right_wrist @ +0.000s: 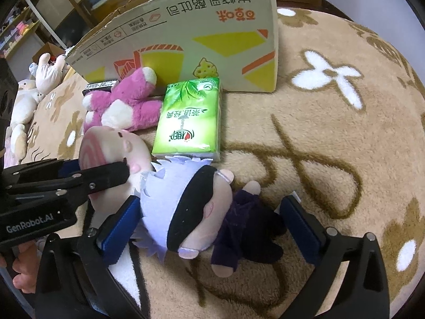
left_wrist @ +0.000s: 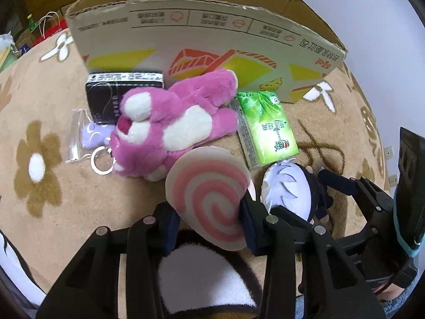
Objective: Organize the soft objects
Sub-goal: 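Lower the left tool onto the pink-swirl cake plush while the right tool reaches the white-haired doll, then close the left tool on the cake plush while the right tool grips the doll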
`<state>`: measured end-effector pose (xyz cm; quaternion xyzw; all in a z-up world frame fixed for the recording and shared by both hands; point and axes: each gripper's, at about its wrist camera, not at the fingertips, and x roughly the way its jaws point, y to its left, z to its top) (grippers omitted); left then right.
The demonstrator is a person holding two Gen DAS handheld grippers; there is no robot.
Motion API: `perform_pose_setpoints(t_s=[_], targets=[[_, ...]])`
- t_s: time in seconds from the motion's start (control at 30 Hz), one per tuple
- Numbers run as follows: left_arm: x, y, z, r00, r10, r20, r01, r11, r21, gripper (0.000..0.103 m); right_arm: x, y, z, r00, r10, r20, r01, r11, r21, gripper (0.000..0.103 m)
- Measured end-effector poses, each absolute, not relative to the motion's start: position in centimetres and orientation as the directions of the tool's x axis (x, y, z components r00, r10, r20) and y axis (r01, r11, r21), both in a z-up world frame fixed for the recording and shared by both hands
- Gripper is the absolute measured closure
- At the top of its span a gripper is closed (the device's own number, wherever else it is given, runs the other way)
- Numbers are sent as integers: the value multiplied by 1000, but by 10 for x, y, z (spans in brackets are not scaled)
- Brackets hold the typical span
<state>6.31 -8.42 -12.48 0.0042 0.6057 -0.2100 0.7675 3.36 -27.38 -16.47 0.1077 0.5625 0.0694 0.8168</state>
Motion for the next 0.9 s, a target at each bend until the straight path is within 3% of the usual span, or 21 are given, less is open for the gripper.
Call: perform_pose_setpoints(t_s=[0.63,0.7,0.77,0.9], targets=[[46,-58,-102,288,-232,-929,300,943,-143,68,25,-281,-155,392,253,-885,18,959,283,1],[47,-58,-102,290,-225,-930,299,945,-135,68,24,-283,-153,396,258,-881,19,957,289,4],[47,-61,-102,291,-223,-930,299,945,-133,68,23,-286,-150,406,281,-870,13,950,313,12],[48,-63,-104,290,-220,-931,298,946,-130,67,25,-287,-150,399,295,-868,8,946,325,16]])
